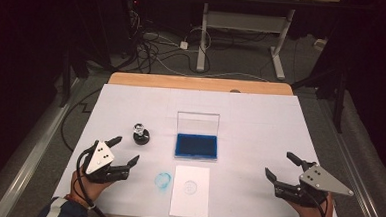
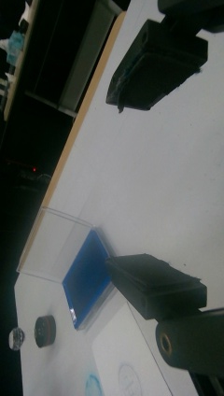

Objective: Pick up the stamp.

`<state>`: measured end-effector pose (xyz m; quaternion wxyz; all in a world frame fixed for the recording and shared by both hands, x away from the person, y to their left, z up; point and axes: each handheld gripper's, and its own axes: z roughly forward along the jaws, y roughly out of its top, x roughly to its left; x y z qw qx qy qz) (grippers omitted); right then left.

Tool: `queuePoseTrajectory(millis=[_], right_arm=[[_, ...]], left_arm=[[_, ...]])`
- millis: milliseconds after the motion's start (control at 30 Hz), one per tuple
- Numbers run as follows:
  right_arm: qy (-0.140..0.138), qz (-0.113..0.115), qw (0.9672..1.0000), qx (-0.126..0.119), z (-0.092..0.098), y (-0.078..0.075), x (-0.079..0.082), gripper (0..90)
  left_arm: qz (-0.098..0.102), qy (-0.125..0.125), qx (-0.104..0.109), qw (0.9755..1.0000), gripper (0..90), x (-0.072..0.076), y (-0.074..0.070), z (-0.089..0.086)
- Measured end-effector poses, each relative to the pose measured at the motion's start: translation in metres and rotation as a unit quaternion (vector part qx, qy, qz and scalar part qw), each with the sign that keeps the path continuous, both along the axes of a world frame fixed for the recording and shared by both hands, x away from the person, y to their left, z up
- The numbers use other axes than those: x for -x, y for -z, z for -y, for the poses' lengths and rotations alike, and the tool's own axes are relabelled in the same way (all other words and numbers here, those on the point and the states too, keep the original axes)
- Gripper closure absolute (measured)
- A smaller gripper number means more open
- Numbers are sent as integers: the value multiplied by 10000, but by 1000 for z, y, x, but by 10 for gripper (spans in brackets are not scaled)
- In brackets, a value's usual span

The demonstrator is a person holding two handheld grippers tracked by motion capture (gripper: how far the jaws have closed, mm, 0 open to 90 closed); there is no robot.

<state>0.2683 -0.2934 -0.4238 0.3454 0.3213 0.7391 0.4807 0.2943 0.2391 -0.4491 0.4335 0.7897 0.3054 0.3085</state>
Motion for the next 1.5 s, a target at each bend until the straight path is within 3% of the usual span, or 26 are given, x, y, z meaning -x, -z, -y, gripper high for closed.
queuePoseTrajectory(millis=[167, 367, 533, 733, 900, 967, 1200, 1367, 1500], right_arm=[[-136, -32, 9998, 112, -2, 2, 2, 195], [-172, -23, 9996, 227, -7, 2, 2, 188], [-270, 18, 9992, 290, -10, 2, 2, 199], [-313, -26, 9989, 352, -13, 3, 0, 204], [-310, -84, 9986, 426, -15, 6, -1, 209], [-310, -115, 9984, 459, -15, 7, -2, 211], [-289, -231, 9972, 643, -16, 12, -6, 211], [-282, -309, 9969, 674, -15, 15, -8, 215], [-292, -354, 9964, 719, -16, 15, -8, 220]], left_arm=[[-107, 61, -217, 9997, 185, 1, 1, 0], [-79, 141, -198, 9997, 189, 2, -3, -6], [-172, 164, -222, 9995, 189, 1, -5, -8], [-441, 165, -313, 9984, 190, -9, -9, -12], [-924, 194, -367, 9949, 190, -25, -20, -18], [-937, 174, -398, 9947, 190, -27, -22, -18], [-1372, 250, -669, 9880, 189, -56, -35, -12], [-1685, 221, -979, 9806, 189, -77, -36, -6], [-1954, 221, -1040, 9749, 190, -94, -36, -1]])
